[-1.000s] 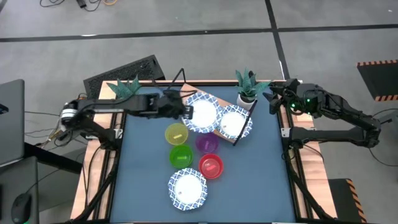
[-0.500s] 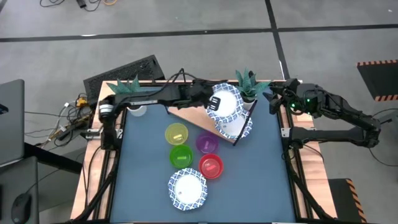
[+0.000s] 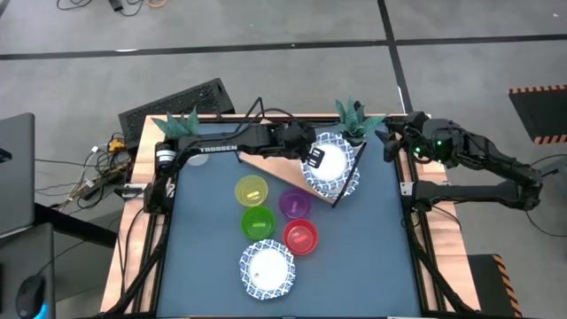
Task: Place and stack bowls onto a shelf
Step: Stack blue pattern plate on top of the blue pattern plate on the shelf
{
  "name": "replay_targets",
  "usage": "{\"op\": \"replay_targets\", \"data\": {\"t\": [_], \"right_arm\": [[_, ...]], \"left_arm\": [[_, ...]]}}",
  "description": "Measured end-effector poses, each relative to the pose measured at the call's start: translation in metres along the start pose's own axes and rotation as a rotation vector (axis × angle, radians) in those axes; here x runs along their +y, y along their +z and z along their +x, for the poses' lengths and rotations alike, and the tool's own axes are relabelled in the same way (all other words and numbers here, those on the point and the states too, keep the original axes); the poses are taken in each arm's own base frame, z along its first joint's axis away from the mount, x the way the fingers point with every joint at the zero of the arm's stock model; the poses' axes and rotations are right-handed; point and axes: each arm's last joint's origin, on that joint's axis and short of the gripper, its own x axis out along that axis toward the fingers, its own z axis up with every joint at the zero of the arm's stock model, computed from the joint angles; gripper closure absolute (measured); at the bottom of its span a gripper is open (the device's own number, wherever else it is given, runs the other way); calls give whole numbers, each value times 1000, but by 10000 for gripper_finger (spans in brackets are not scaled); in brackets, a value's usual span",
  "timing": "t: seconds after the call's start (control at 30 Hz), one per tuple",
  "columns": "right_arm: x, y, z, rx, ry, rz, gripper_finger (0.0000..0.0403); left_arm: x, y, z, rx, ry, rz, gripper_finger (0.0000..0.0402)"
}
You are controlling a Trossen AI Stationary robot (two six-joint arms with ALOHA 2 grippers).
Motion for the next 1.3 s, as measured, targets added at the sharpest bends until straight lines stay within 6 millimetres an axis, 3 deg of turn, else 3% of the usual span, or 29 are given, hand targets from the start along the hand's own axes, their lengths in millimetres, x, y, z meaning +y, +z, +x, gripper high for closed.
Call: {"op": "replay_targets", "data": {"t": [0.23, 0.47, 1.3], "right_arm": [[0, 0, 0, 0, 0, -4, 147], [0, 0, 0, 0, -1, -3, 147], [0, 0, 0, -1, 0, -2, 147]], "left_arm": [[-3, -1, -1, 26, -45, -10, 401], [-11, -8, 17, 73, -155, -46, 401], [-8, -12, 24, 71, -124, -57, 401]]}}
